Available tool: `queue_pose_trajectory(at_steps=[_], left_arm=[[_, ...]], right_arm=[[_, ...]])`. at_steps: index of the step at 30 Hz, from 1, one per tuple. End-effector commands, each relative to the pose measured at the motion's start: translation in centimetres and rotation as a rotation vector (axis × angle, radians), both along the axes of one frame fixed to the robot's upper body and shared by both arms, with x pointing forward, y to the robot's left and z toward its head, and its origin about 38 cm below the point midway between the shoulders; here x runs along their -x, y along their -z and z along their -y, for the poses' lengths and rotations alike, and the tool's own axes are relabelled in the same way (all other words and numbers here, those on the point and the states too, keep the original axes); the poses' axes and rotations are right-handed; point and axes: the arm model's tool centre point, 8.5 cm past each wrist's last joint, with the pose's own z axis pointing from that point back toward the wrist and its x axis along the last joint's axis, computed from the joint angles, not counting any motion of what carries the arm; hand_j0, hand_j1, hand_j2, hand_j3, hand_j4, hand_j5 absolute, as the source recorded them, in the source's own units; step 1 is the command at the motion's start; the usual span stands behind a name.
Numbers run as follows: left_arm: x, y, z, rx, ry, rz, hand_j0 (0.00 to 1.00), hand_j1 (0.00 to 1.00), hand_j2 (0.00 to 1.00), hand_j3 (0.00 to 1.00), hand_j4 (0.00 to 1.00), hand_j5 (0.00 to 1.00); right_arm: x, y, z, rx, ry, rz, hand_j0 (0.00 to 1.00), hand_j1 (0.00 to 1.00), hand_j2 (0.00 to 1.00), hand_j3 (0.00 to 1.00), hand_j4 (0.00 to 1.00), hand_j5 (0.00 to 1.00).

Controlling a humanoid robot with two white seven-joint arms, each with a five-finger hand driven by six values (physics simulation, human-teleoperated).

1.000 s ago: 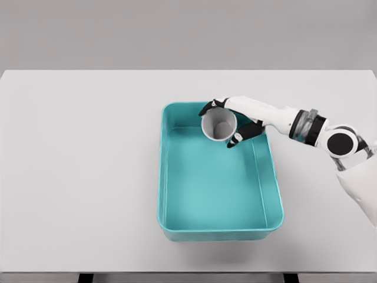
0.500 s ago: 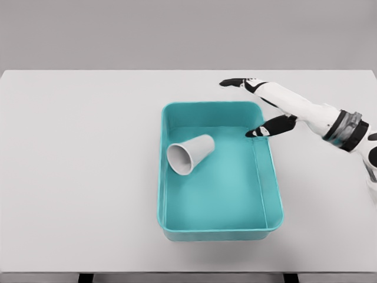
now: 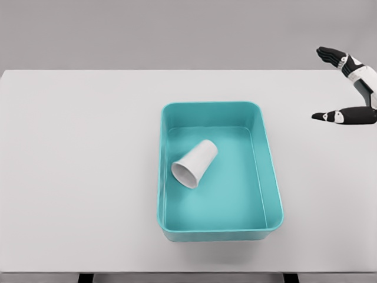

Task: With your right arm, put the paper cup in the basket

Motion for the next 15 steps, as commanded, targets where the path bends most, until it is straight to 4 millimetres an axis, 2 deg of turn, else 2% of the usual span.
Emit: queue_pose_trajectory(at_steps=[1,5,15], left_arm=[[-0.01,0.0,0.0,0.0,-0.001,0.0,1.0,1.0,1.0,1.0,1.0,1.0],[-0.01,0.0,0.0,0.0,-0.001,0.0,1.0,1.0,1.0,1.0,1.0,1.0],[-0.01,0.0,0.0,0.0,-0.001,0.0,1.0,1.0,1.0,1.0,1.0,1.0]], right_arm=[[-0.15,0.55,0.41,-0.01,0.015,-0.014,1.0,1.0,1.0,1.0,1.0,1.0],[-0.37,1.23,0.09,-0.03,0.014,-0.026,1.0,1.0,1.0,1.0,1.0,1.0],[-0.48,0.55,0.74,-0.015,0.028,-0.028,1.0,1.0,1.0,1.0,1.0,1.0]])
